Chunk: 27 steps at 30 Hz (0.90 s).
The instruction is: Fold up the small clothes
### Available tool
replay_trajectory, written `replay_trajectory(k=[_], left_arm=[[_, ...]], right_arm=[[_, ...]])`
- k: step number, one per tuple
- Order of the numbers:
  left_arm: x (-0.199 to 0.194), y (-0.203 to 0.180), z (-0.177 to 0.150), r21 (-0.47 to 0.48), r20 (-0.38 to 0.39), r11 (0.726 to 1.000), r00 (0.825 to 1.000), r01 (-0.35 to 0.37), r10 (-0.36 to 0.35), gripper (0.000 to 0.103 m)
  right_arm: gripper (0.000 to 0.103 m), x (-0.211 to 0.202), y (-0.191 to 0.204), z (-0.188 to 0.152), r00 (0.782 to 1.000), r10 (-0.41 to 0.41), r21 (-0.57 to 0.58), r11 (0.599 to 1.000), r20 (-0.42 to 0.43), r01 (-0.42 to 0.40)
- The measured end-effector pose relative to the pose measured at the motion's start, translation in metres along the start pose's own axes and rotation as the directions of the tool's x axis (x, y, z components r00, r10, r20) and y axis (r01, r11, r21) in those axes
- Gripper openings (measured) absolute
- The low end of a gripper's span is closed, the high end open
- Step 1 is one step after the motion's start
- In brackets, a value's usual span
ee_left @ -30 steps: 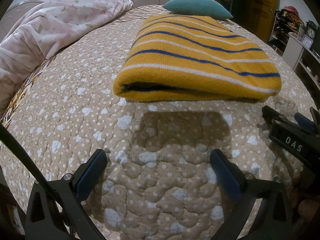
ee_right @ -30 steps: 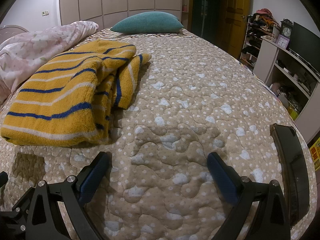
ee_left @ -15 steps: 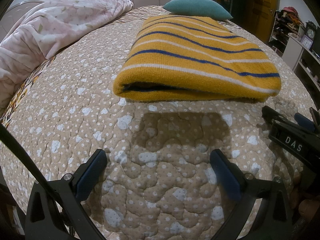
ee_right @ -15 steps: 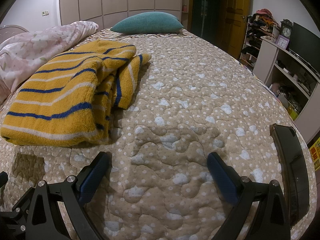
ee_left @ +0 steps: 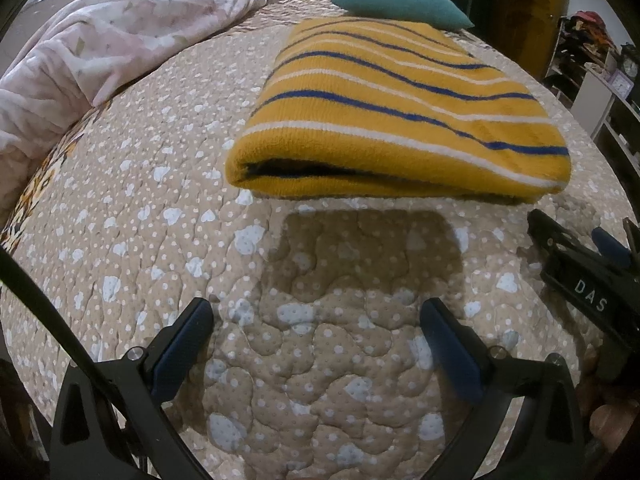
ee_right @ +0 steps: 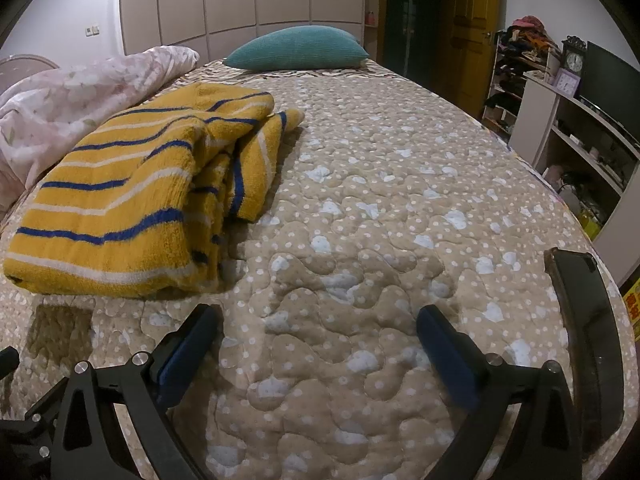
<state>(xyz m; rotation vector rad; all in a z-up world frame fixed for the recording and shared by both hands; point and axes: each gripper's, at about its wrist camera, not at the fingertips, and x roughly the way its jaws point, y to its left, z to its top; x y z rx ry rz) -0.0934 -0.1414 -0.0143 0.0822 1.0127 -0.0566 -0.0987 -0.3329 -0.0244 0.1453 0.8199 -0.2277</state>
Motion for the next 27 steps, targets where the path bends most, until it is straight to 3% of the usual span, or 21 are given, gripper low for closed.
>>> replay_trajectory(k=[27], left_arm=[[0.0004, 0.0008, -0.0036, -0.006, 0.021, 1.000, 1.000, 0.000, 0.000, 0.103]], right_arm=[[0.103, 0.0022, 0.0017, -0.0017, 1.000, -0.015, -0.009, 1.000, -0.004, 0.015]])
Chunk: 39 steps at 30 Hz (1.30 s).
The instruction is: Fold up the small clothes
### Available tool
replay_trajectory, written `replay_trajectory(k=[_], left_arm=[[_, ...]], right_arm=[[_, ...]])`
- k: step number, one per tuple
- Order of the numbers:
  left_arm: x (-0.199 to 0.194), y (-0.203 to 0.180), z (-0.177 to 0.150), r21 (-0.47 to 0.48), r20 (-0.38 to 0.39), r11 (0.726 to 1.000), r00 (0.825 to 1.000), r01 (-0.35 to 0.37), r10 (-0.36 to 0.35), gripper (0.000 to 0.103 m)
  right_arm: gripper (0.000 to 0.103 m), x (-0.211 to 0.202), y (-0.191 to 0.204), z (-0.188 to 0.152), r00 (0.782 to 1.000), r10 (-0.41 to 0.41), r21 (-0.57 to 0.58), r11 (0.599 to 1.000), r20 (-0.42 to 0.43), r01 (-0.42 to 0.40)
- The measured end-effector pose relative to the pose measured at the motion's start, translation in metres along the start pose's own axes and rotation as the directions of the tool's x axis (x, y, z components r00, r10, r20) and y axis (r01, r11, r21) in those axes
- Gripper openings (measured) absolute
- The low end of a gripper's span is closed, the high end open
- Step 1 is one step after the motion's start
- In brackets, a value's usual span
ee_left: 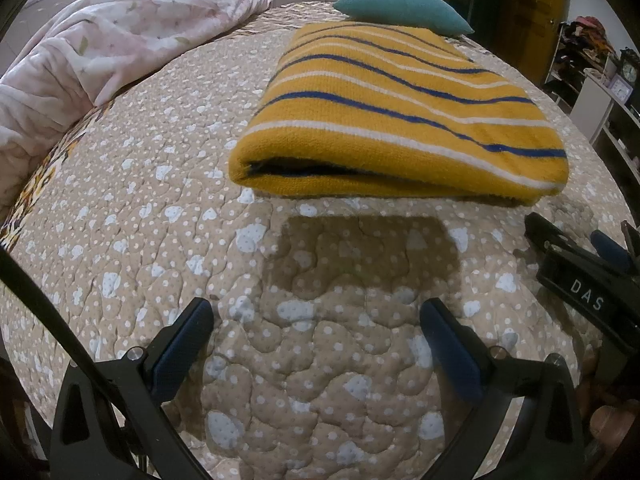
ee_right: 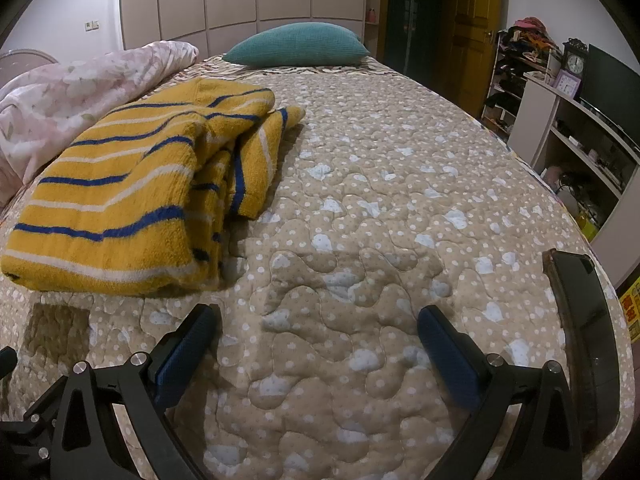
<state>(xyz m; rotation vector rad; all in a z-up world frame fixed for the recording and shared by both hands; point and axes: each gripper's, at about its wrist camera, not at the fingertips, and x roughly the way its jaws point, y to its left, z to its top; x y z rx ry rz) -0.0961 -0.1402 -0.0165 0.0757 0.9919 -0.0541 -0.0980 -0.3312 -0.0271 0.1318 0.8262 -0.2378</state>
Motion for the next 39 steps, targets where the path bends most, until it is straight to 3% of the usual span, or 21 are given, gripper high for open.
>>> replay_trajectory(k=[20, 39], left_arm=[[-0.007, -0.006, -0.010, -0.006, 0.064, 1.000, 0.998, -0.026, 0.026, 0.103], [-0.008, -0.003, -0.012, -0.012, 0.056, 1.000, 0.998, -0.012, 0.012, 0.103]], right_arm=[[0.103, 0.000, 0.000, 0.001, 1.000, 0.001, -0.001, 1.000, 0.000, -0.001], [0.103, 0.000, 0.000, 0.000, 1.000, 0.000, -0.002, 1.000, 0.000, 0.000]])
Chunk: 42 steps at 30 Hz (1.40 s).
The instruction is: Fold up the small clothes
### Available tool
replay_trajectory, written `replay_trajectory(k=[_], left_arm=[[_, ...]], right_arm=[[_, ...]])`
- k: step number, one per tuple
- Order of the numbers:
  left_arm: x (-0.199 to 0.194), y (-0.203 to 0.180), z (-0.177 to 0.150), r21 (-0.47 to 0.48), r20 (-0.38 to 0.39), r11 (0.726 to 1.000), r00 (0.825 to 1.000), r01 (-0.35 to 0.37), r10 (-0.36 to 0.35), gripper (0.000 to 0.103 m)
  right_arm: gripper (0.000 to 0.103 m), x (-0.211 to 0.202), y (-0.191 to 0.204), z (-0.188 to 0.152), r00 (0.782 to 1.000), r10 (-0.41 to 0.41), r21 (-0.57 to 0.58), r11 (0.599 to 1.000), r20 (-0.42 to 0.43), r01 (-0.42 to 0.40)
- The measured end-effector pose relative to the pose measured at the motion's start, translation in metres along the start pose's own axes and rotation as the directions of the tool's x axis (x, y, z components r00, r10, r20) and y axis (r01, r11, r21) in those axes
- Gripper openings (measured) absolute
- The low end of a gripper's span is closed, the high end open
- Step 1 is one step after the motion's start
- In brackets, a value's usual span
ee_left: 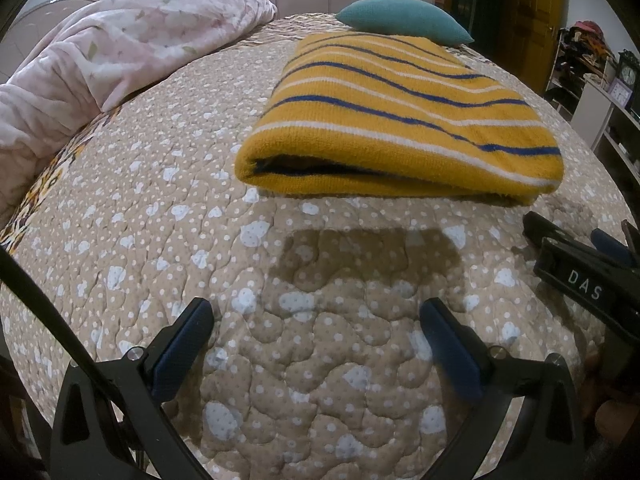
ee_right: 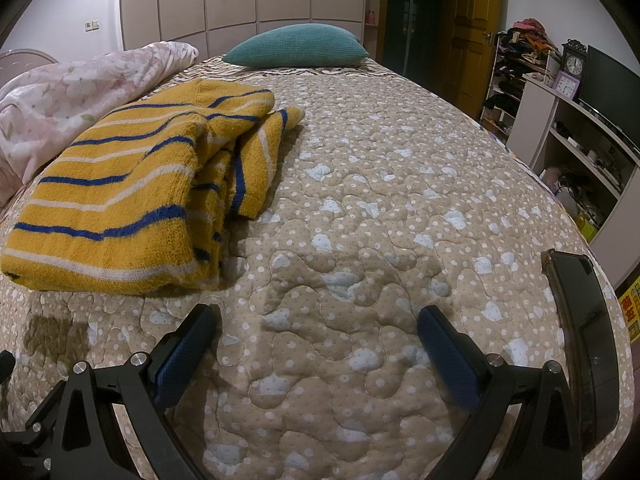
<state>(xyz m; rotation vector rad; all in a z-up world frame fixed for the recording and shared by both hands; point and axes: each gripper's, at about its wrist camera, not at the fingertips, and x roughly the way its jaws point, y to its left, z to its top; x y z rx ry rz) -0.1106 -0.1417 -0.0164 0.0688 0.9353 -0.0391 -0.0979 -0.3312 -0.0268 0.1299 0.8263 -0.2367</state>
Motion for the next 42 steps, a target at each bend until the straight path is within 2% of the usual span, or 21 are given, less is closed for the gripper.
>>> replay_trajectory(k=[42], left_arm=[[-0.0012, 0.0009, -0.0026, -0.005, 0.030, 1.000, 1.000, 0.008, -0.008, 0.103]], right_arm=[[0.103, -0.0012, 0.0005, -0.0005, 1.000, -0.007, -0.001, 1.000, -0.002, 0.007]])
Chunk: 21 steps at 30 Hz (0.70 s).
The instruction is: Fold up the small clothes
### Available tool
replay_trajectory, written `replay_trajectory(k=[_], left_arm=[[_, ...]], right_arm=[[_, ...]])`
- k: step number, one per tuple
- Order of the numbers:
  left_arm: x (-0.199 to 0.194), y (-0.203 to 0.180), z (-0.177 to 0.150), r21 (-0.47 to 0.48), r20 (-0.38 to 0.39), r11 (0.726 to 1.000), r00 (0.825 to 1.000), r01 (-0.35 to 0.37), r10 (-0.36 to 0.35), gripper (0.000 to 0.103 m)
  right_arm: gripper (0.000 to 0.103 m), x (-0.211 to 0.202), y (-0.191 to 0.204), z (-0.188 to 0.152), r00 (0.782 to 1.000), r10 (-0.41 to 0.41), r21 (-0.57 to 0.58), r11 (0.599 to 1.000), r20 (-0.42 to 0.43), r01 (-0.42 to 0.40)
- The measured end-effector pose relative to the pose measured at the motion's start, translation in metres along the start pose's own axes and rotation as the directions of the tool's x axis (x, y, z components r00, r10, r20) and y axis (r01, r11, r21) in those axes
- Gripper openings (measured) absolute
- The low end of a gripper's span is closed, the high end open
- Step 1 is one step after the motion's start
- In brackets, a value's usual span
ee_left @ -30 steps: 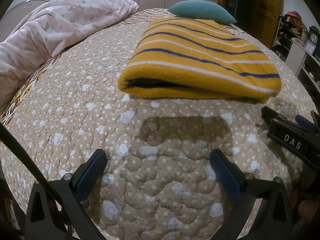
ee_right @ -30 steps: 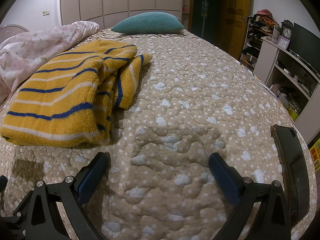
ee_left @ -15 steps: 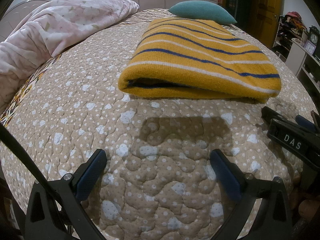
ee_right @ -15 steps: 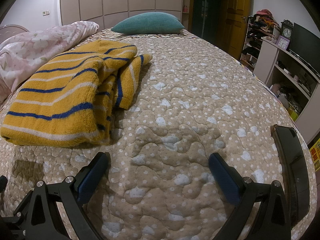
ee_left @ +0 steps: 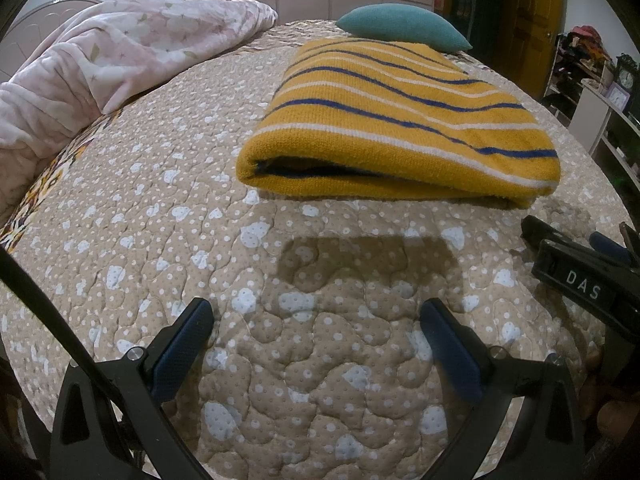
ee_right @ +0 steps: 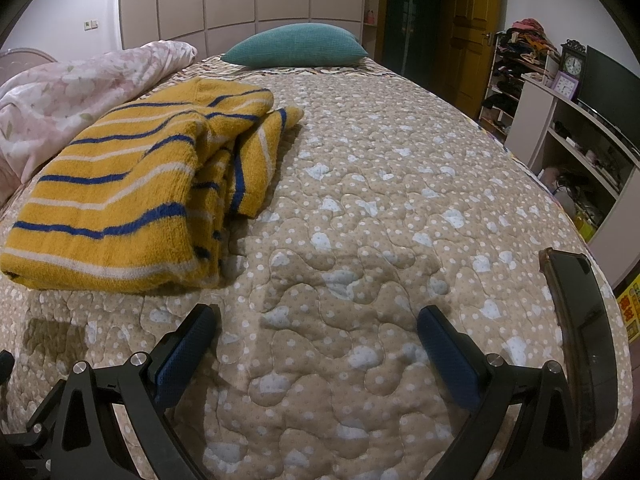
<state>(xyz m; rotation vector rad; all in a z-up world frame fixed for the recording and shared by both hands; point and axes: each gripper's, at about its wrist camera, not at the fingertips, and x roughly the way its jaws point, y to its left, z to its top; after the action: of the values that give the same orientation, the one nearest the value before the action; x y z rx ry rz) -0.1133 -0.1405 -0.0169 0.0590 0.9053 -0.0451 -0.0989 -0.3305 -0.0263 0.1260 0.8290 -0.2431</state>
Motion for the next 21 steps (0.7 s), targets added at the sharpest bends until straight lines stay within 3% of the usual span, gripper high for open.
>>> replay_trajectory(k=[21], left_arm=[[0.0009, 0.0007, 0.0003, 0.002, -0.012, 1.000, 1.000, 0.002, -0.002, 0.103]], right_arm=[[0.103, 0.0002, 0.0007, -0.0003, 1.000, 0.000, -0.001, 1.000, 0.000, 0.000]])
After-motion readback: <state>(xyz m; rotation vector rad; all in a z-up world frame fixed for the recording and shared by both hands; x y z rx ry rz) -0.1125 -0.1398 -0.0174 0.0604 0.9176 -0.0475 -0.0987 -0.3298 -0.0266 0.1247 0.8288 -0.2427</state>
